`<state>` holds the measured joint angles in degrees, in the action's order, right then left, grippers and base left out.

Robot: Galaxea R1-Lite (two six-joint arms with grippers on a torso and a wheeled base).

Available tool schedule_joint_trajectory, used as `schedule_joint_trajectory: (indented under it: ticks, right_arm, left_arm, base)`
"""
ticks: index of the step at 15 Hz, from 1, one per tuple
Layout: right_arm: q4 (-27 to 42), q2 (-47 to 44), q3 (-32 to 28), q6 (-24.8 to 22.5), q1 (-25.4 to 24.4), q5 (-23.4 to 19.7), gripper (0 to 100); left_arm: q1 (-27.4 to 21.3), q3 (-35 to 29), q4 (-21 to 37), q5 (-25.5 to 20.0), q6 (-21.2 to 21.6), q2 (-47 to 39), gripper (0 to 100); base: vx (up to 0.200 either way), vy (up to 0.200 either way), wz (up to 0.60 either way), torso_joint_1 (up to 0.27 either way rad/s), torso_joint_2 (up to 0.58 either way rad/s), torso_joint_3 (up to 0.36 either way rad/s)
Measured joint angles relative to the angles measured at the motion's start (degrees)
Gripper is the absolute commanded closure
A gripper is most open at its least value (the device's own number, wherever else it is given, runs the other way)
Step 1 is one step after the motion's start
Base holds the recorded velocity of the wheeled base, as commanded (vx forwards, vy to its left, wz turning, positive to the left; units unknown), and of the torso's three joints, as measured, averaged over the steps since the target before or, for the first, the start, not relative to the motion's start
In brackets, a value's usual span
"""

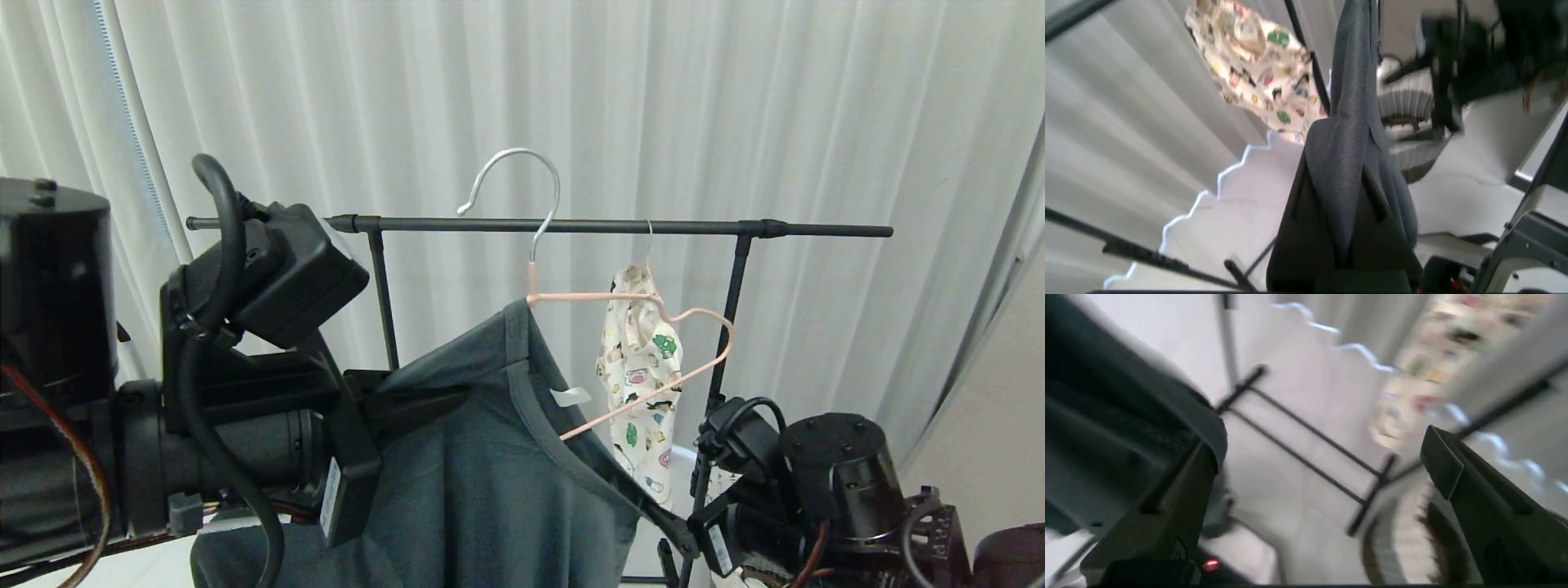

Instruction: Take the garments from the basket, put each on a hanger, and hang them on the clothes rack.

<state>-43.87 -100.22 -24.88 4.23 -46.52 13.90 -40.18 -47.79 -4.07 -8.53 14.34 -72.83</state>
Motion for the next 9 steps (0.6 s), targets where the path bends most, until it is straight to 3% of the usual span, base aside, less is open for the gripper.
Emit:
schedule_joint_trajectory:
  ticks: [5,9]
  right_arm:
    - [-0.05,5.18,0.07,-7.34,17.31,0.72,0]
    - [0.41,9.97,-1.05,-8.61,20.15,-0.79,0]
  left_arm:
    - [0.99,9.79,-0.06,-0.11,0.24,3.27,100]
    - [0.94,13.89,-0.2,-0.11,0.66,4.47,100]
  base:
    - [0.0,0.0,0.0,0.0,0.0,0.0]
    - [0.0,0.0,0.0,0.0,0.0,0.0]
